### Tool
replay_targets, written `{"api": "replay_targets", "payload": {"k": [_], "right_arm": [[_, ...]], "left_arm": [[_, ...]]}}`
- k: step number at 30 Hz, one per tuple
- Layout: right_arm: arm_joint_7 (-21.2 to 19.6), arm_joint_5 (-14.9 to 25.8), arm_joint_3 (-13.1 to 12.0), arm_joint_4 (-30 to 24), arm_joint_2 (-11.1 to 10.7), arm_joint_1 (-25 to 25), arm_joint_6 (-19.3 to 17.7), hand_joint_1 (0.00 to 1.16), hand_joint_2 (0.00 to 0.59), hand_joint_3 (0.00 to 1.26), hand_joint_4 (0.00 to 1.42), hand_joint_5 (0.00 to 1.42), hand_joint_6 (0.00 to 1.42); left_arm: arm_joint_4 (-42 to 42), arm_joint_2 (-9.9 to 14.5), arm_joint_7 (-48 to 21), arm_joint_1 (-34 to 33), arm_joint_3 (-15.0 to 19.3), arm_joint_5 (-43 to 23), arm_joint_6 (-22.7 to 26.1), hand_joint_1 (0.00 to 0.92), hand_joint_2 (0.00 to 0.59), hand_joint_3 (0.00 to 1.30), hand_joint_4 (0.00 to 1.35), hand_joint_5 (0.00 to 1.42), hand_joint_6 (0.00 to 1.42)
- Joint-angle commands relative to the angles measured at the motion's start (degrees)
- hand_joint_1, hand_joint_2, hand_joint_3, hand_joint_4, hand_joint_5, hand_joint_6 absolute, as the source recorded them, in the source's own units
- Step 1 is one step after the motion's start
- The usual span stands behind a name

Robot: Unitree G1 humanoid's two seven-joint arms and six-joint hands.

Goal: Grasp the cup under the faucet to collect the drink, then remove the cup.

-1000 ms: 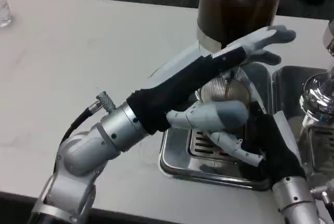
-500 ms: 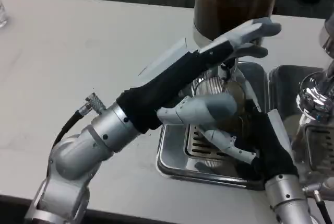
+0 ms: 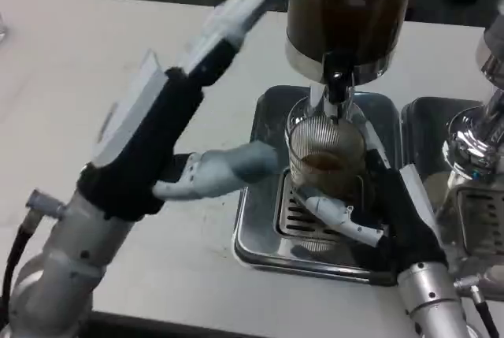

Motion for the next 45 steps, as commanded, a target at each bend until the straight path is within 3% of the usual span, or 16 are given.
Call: {"api": "replay_targets", "payload": {"k": [1, 6, 13, 18, 27, 40, 45], "right_arm": [[-0.1, -0.5, 0.4, 0.5, 0.4, 0.1, 0.8, 0.75, 0.186, 0.00, 0.00, 0.00, 0.00], [0.1, -0.5, 0.5, 1.4, 0.5, -0.5, 0.3, 0.75, 0.184, 0.00, 0.00, 0.00, 0.00], [0.1, -0.4, 0.7, 3.0, 0.8, -1.7, -0.4, 0.75, 0.185, 0.00, 0.00, 0.00, 0.00], [-0.5, -0.7, 0.8, 3.8, 1.1, -2.0, -0.1, 0.75, 0.185, 0.00, 0.00, 0.00, 0.00], [-1.3, -0.7, 0.6, 5.6, 2.0, -3.4, 0.7, 0.75, 0.186, 0.00, 0.00, 0.00, 0.00], [-2.9, -2.7, 2.0, 8.7, 2.7, -4.9, 1.1, 0.82, 0.189, 0.00, 0.00, 0.00, 0.03], [-4.7, -2.1, 1.5, 10.0, 3.6, -5.7, 0.5, 0.85, 0.187, 0.00, 0.11, 0.07, 0.09]], "left_arm": [[-0.2, 0.2, 9.0, 6.7, 5.4, 10.1, -0.7, 0.000, 0.132, 0.08, 0.00, 0.09, 0.00], [3.9, 1.4, 21.1, 12.9, 8.2, 22.2, 0.2, 0.000, 0.138, 0.05, 0.00, 0.06, 0.00], [11.9, 3.2, 29.6, 14.5, 4.7, 28.2, 5.4, 0.000, 0.144, 0.03, 0.00, 0.03, 0.00], [18.7, 5.0, 31.4, 13.9, 0.7, 28.5, 8.1, 0.000, 0.145, 0.03, 0.00, 0.03, 0.00], [21.6, 6.9, 33.0, 15.1, -3.5, 27.0, 8.9, 0.000, 0.148, 0.02, 0.00, 0.01, 0.00], [19.9, 7.8, 33.8, 16.2, -5.1, 24.6, 9.8, 0.000, 0.154, 0.03, 0.00, 0.01, 0.00], [17.8, 7.8, 33.5, 16.9, -5.2, 24.1, 10.6, 0.000, 0.155, 0.03, 0.00, 0.01, 0.00]]}}
